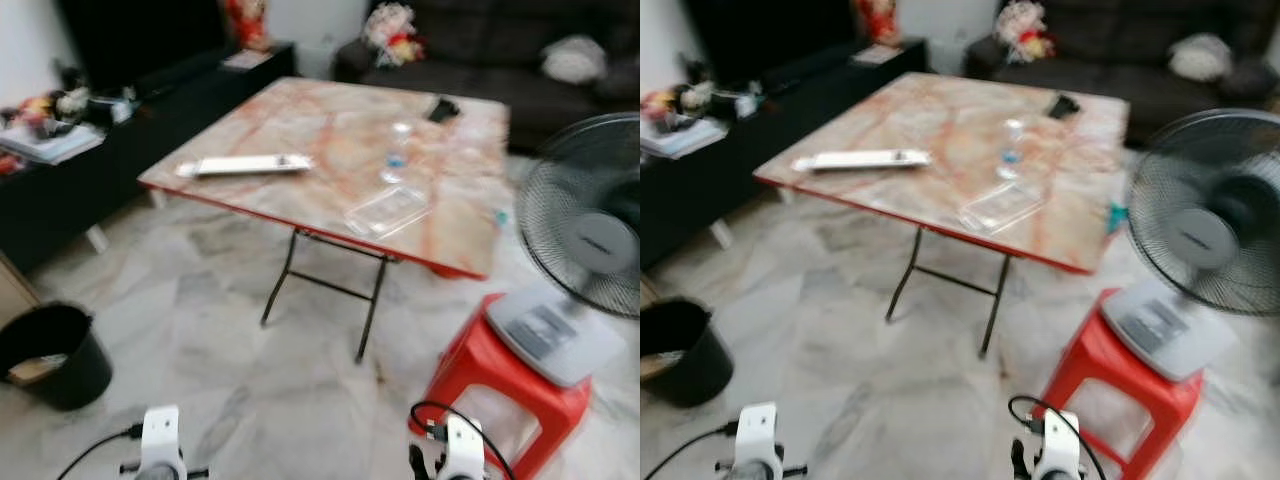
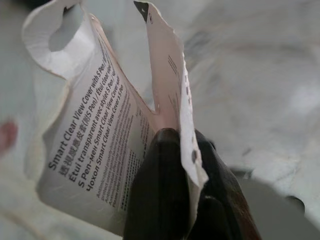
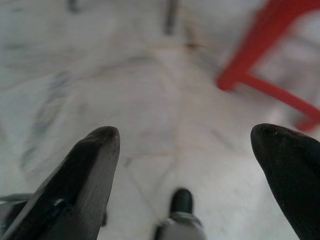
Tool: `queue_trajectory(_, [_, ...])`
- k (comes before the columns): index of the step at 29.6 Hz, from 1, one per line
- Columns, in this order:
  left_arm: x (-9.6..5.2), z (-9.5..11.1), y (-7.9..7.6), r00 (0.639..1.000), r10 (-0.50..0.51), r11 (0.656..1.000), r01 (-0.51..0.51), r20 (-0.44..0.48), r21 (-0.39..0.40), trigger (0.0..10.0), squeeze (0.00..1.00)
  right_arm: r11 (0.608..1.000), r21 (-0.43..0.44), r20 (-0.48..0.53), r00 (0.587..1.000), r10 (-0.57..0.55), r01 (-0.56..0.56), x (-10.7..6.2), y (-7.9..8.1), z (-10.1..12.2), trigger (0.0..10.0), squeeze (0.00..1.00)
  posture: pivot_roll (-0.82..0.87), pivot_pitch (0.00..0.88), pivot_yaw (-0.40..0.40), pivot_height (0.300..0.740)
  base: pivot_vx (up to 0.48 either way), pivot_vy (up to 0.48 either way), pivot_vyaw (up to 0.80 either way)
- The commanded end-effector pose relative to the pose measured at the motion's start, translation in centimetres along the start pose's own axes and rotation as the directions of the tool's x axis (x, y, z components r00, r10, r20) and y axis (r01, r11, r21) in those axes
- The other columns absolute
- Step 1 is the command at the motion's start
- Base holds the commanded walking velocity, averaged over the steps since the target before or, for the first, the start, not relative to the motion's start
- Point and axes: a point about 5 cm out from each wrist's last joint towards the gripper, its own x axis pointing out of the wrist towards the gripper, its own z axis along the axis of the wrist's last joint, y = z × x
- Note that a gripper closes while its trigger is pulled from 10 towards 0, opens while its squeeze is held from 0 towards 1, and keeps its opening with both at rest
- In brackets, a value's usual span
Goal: Picking trash to rubbish bin
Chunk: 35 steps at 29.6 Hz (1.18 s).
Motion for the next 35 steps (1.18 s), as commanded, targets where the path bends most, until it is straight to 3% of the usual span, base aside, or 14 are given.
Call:
queue_trajectory(1, [-0.03,-0.13,0.75,1.000,0.023,1.000,-0.024,-0.009,-0.016,10.0,0.00,0.999,-0.023,0.028,0.999,0.032,-0.031,0.26,1.08,0.87,10.0,0.00,0.03,0.023,-0.020,0.740,0.304,0.000,0.80])
queue_trajectory(19, [-0.04,-0.12,0.87,1.000,0.029,0.999,-0.029,-0.006,-0.026,10.0,0.00,0.998,-0.047,0.021,0.999,0.042,-0.041,0.24,1.38,0.70,10.0,0.00,0.04,0.034,-0.023,0.740,0.296,0.000,0.80])
queue_trajectory(24, [-0.04,-0.10,0.88,1.000,0.029,0.999,-0.030,-0.005,-0.026,10.0,0.00,0.999,-0.023,0.017,0.999,0.035,-0.034,0.24,1.36,0.59,10.0,0.00,0.04,0.036,-0.023,0.740,0.282,0.000,0.23])
queue_trajectory(29, [-0.04,-0.09,0.93,1.000,0.029,0.999,-0.029,-0.005,-0.024,10.0,0.00,0.998,-0.052,0.020,0.999,0.044,-0.043,0.26,1.49,0.72,10.0,0.00,0.04,0.038,-0.022,0.740,0.279,0.000,0.00])
queue_trajectory(35, [-0.03,-0.07,0.96,1.000,0.030,0.999,-0.030,-0.005,-0.024,10.0,0.00,0.997,-0.062,0.022,0.998,0.054,-0.052,0.28,1.74,0.77,10.0,0.00,0.04,0.039,-0.023,0.740,0.281,0.000,0.80])
